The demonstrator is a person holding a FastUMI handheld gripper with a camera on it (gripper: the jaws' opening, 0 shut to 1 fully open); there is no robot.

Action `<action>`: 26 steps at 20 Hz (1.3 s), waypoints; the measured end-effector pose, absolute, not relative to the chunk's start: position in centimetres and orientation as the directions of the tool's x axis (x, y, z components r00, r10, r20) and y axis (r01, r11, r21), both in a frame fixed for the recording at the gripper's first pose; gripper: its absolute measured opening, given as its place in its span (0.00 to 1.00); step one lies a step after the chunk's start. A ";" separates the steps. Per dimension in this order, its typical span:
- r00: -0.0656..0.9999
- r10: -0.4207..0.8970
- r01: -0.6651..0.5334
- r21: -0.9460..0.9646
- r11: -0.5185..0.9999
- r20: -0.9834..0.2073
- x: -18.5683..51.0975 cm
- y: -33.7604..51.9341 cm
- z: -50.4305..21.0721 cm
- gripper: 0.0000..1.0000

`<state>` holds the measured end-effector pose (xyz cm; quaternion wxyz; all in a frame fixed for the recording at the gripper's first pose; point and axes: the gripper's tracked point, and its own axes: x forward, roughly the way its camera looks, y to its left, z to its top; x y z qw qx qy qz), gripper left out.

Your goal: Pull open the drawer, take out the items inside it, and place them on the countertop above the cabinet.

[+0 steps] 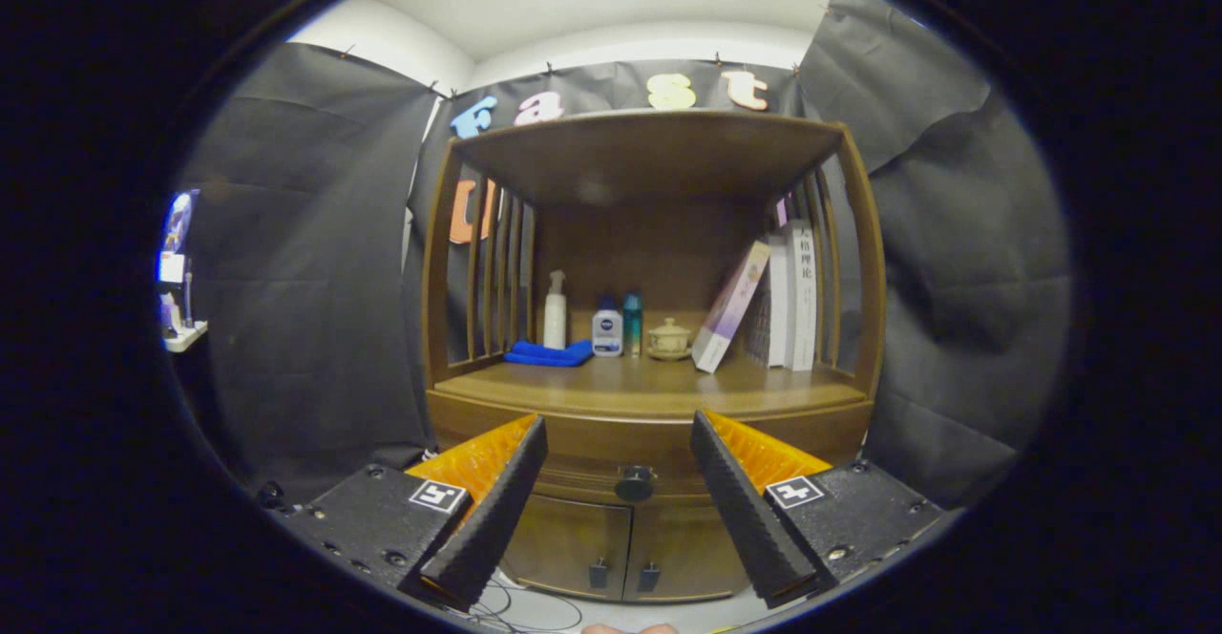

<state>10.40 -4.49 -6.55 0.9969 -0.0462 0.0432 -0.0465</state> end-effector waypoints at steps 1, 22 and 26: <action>0.991 -0.096 0.088 -0.093 0.992 -0.094 11.1 -4.6 -7.3 0.99; 0.933 -0.239 0.245 -0.013 0.969 -0.269 21.9 -10.2 -20.1 0.44; 0.929 -0.246 0.246 -0.036 0.969 -0.275 21.1 -10.5 -20.2 0.38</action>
